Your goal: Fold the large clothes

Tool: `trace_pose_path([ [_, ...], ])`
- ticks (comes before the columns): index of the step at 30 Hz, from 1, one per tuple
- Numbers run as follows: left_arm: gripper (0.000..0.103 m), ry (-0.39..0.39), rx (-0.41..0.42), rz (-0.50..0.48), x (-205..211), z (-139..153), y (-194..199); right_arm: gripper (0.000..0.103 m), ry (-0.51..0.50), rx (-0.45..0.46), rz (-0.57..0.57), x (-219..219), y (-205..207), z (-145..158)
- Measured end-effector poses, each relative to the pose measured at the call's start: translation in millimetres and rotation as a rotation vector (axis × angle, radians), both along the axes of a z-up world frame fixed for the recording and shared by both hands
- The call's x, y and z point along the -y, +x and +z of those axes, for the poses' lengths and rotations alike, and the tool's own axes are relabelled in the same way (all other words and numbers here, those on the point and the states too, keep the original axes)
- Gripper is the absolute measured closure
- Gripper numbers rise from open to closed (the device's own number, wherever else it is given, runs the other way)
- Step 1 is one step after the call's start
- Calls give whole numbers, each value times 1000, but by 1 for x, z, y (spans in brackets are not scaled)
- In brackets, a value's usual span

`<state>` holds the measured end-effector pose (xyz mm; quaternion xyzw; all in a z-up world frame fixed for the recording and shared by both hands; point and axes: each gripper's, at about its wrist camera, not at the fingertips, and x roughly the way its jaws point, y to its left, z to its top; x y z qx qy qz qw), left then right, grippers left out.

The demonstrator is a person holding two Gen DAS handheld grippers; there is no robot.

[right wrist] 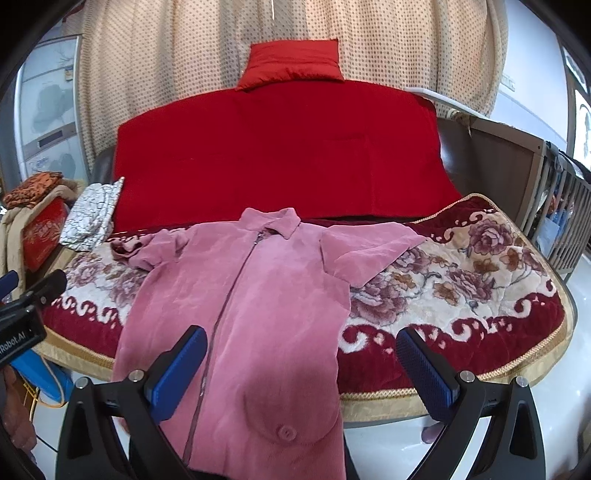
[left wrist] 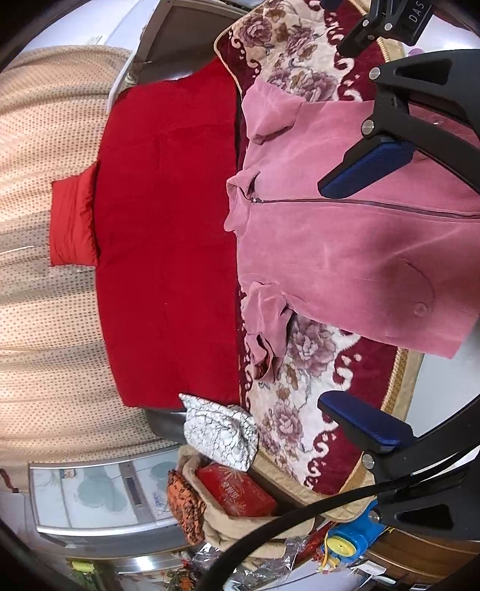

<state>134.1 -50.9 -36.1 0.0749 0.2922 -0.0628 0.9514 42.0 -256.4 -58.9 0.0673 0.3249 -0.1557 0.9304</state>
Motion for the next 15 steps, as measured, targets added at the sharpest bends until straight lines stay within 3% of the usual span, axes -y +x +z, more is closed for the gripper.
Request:
trace_pose_path([
  [5,0,-8,-112,-8,14,-29,55,0,19,-40,-16,24,41,-15],
  [10,0,39,-293,-13,28,-86,115,0,123,-31,22,72,84,-36],
  [13,0,55,-338,24,27,-109,137,0,246,7,63,129,114,-54],
  [15,0,49,-337,39,27,-116,146,0,330,36,31,177,133,-69],
])
